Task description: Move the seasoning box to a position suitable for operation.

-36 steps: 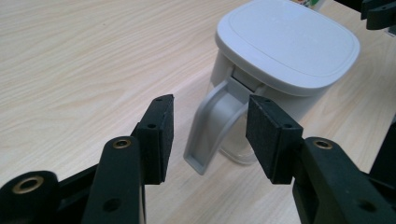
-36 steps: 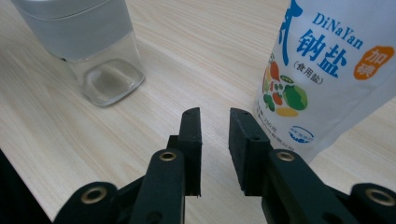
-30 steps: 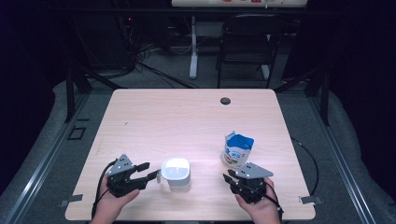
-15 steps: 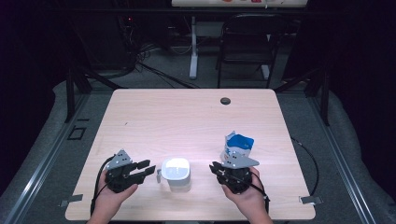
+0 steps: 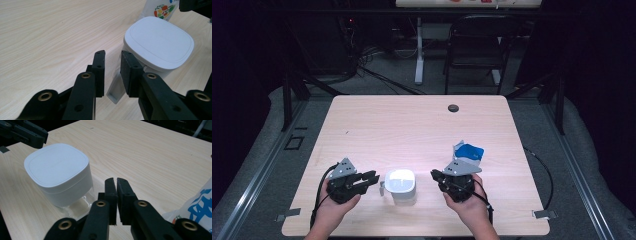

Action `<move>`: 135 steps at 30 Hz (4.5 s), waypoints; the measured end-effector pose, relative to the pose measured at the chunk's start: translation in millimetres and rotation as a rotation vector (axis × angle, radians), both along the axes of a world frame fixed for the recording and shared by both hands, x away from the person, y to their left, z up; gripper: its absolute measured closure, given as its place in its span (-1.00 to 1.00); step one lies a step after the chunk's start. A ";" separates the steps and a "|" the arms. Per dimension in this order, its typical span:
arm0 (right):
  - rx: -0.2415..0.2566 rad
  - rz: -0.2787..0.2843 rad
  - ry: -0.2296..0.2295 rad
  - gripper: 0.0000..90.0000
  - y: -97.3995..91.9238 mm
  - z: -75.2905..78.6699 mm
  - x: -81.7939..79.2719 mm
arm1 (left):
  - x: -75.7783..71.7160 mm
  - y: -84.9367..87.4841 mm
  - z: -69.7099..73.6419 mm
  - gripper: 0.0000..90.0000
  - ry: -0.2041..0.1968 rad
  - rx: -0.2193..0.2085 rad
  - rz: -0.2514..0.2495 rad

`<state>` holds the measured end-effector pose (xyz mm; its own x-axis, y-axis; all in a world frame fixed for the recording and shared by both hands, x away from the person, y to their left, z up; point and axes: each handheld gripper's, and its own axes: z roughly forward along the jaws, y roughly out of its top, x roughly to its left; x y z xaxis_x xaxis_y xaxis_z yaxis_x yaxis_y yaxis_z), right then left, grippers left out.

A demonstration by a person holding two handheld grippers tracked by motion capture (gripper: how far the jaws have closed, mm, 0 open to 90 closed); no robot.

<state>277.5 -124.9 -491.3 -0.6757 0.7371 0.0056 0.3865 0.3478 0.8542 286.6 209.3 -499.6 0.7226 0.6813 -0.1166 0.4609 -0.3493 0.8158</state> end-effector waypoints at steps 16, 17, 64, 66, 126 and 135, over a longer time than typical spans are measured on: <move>-0.029 0.024 0.039 0.90 6.3 -1.4 -1.2 | -3.6 -6.2 14.7 0.81 -0.010 0.029 -0.029; -0.037 0.025 0.038 0.86 6.6 -1.1 -1.1 | -3.7 -7.2 16.3 0.81 -0.012 0.030 -0.031; 0.008 0.037 0.010 1.00 11.7 -8.0 -3.7 | 0.0 -35.1 19.9 1.00 -0.009 0.091 -0.111; 0.003 0.042 0.011 1.00 11.7 -7.9 -3.8 | 0.1 -34.6 19.5 1.00 -0.006 0.083 -0.107; -0.050 0.165 0.010 1.00 38.2 -16.5 -13.0 | -1.5 -29.1 16.8 1.00 0.000 0.056 -0.088; -0.049 0.166 0.004 1.00 38.1 -14.9 -13.5 | -1.6 -28.8 16.8 1.00 0.001 0.057 -0.086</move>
